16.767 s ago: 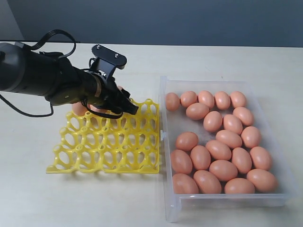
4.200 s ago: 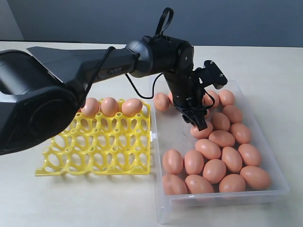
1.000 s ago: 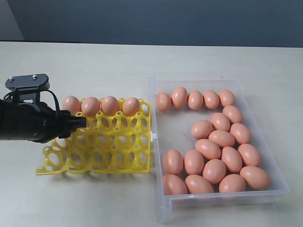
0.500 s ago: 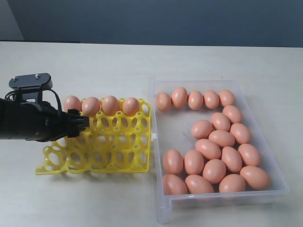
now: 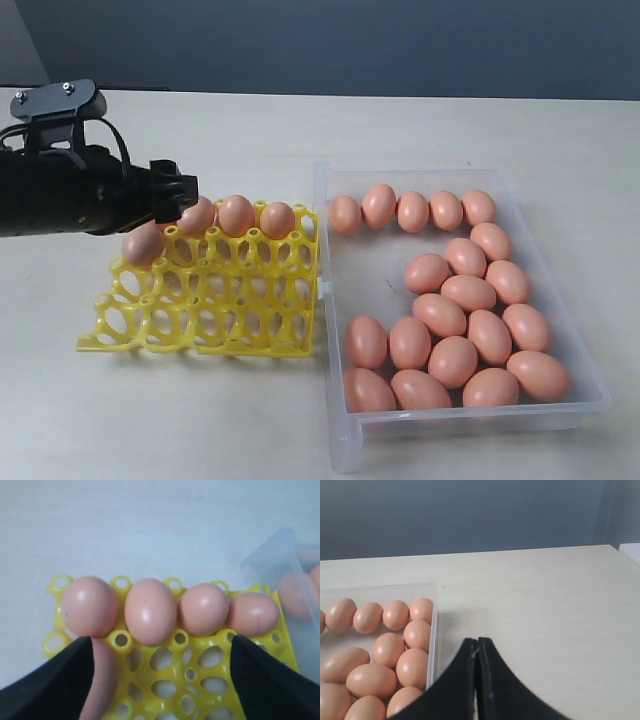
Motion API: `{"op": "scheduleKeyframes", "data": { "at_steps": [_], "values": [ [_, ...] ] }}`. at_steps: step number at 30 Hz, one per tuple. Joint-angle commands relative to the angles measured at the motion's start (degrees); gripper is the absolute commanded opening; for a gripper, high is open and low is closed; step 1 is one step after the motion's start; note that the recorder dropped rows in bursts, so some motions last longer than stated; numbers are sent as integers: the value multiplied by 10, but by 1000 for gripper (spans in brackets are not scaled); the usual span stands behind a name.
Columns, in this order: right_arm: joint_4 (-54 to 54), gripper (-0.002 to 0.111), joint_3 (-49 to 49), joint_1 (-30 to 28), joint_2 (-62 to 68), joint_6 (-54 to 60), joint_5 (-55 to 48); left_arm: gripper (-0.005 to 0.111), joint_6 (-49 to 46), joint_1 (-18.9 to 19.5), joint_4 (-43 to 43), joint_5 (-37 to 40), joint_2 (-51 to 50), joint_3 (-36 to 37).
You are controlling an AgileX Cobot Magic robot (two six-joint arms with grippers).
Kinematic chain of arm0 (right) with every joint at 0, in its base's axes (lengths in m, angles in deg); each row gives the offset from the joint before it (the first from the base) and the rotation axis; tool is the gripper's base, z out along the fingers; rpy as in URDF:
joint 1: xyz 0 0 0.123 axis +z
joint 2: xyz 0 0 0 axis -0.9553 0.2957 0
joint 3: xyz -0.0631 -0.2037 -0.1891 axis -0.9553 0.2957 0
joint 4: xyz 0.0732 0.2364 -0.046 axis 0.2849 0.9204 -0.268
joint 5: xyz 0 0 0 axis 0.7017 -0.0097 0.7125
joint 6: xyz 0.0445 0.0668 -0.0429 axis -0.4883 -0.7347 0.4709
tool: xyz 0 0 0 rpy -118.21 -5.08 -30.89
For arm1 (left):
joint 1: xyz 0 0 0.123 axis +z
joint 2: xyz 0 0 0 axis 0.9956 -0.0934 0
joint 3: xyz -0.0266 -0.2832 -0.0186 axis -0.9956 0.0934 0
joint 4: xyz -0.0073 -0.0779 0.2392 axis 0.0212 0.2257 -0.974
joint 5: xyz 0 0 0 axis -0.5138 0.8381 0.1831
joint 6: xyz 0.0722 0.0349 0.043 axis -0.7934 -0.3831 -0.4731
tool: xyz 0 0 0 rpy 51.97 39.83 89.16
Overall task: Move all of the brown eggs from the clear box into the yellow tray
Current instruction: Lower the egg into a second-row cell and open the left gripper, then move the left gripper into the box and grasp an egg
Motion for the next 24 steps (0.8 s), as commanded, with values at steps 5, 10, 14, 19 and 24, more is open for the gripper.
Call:
{"op": "scheduleKeyframes", "data": {
  "at_steps": [5,10,14,19,24],
  "values": [
    [0,-1,1,0,-2,3,4,68,3,-1,-5,77,9,-14],
    [0,-1,1,0,-2,3,4,51,5,-3,-65,279,5,-47],
    [0,-1,1,0,-2,3,4,60,38,-3,-131,290,-16,-85],
    [0,-1,1,0,-2,3,4,64,88,-11,-215,377,-70,-174],
    [0,-1,1,0,-2,3,4,64,149,-72,-366,393,-151,-283]
  ]
}}
